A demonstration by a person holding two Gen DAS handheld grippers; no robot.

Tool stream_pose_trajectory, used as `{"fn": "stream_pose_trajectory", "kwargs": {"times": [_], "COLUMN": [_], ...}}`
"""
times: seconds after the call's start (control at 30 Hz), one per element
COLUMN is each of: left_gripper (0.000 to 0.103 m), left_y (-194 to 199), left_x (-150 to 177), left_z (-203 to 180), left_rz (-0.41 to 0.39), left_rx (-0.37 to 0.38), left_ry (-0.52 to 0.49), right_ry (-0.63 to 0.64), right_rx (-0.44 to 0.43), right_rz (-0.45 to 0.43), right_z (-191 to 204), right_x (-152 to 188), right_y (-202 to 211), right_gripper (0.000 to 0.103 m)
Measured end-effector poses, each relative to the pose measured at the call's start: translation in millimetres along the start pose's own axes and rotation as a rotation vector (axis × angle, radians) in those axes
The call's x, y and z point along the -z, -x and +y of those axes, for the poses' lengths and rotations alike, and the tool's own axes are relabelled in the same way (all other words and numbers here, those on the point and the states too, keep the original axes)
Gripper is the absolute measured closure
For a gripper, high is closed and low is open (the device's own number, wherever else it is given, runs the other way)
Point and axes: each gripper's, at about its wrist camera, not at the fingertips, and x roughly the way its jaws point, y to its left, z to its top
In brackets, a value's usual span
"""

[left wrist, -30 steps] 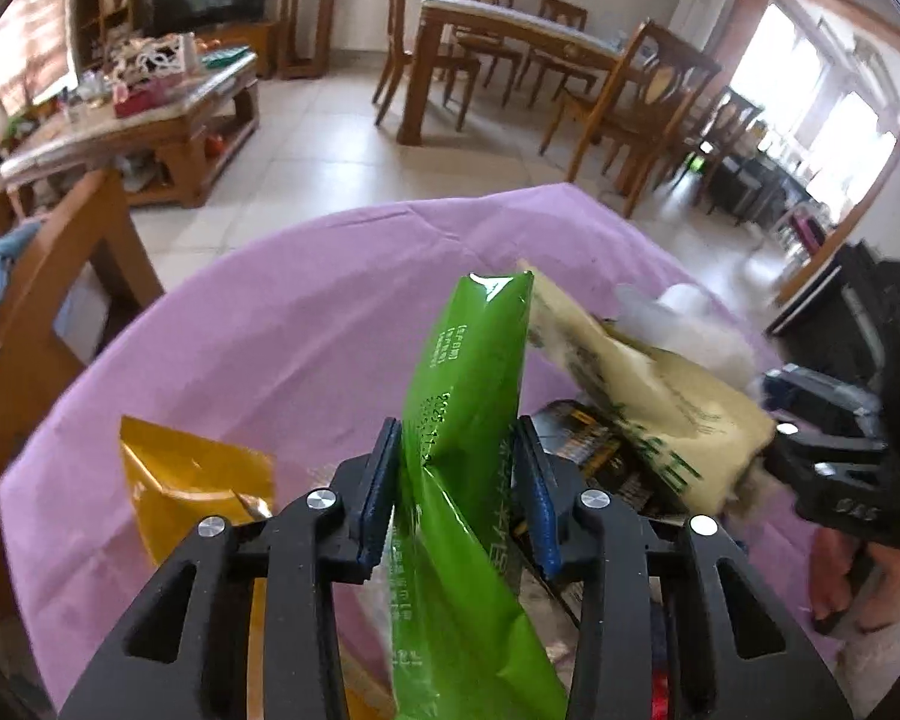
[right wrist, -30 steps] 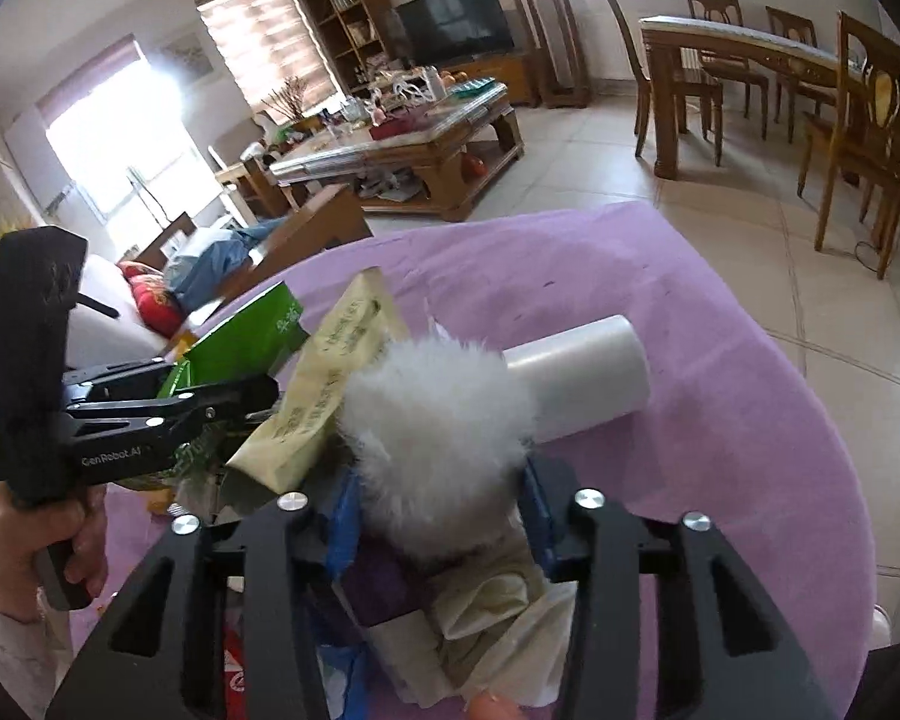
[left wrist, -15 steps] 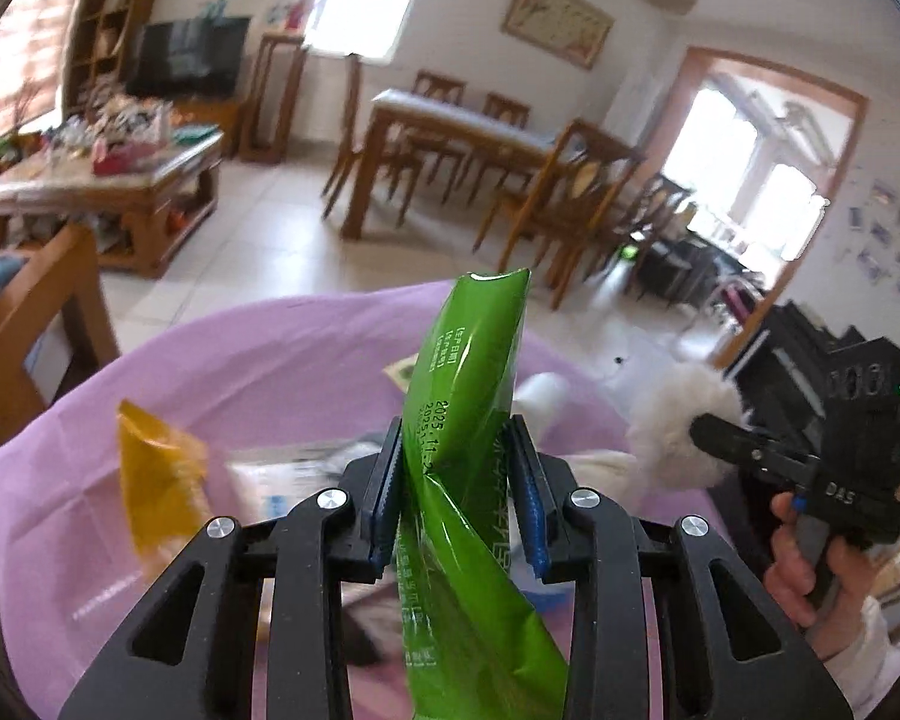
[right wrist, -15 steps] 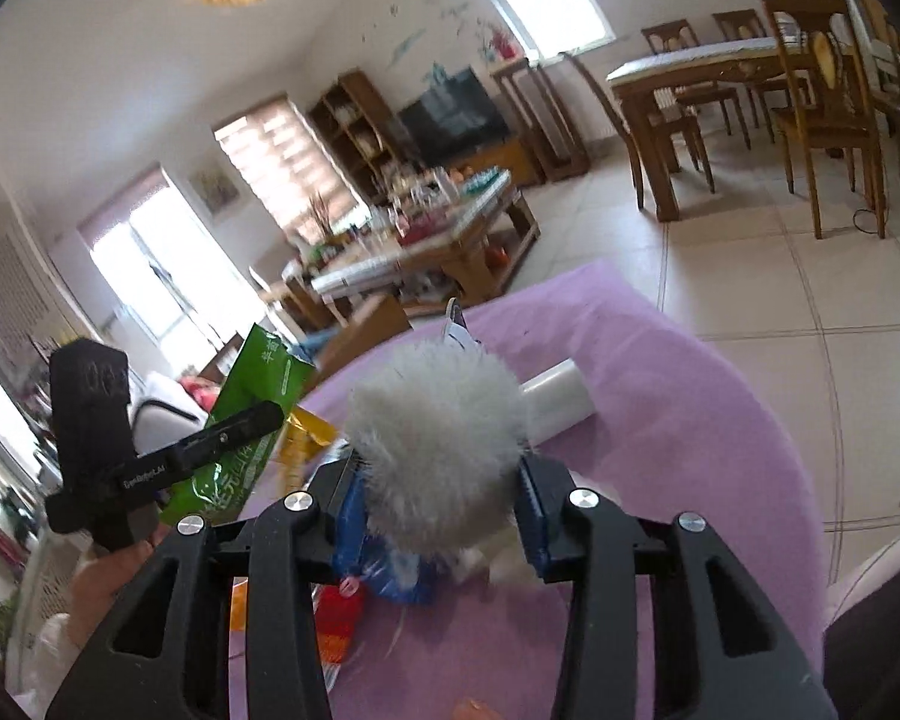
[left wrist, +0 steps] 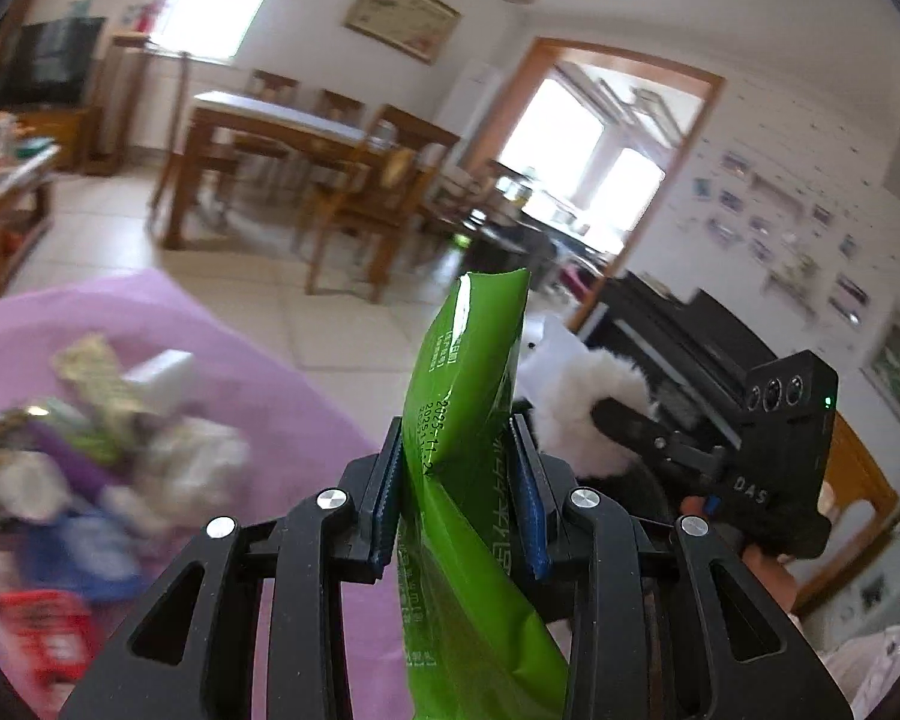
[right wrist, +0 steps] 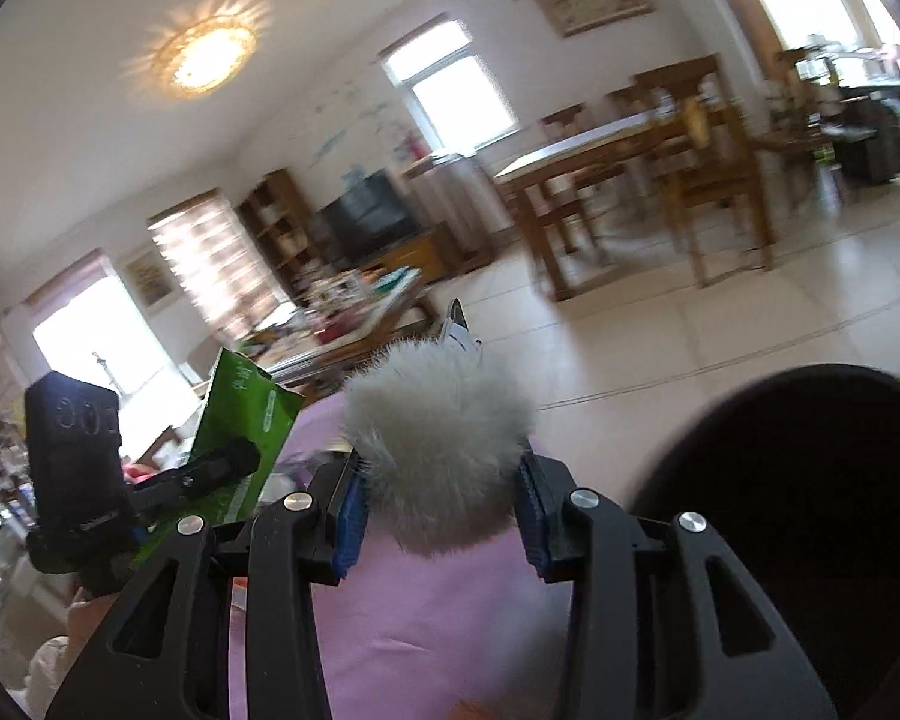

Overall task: Collect trash
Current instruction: 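Carry both items over the black bin and open both tools to release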

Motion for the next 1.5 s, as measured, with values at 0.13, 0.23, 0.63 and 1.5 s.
{"fn": "stream_pose_trajectory", "kwargs": {"times": [0.13,0.23,0.63,1.5], "left_gripper": [0.07,0.07,0.07,0.013], "left_y": [-52,-94,-222,-157], "left_x": [14,27,81,59], "left_z": [-29,-54,-106,-91], "left_rz": [0.044,0.088,0.255,0.159], "left_rx": [0.088,0.149,0.178,0.051], "left_ry": [0.007,0.012,-0.016,-0.001], "right_ry": [-0.011,-0.024,-0.111,-0.078], "right_rx": [0.124,0.209,0.337,0.344], "right_rz": [-0.007,-0.009,0.027,0.043], "right_z": [-34,-59,-126,-109], "right_x": [11,18,41,46], "right_y": [27,42,60,58], "right_gripper": [0.062,0.062,0.062,0.027]}}
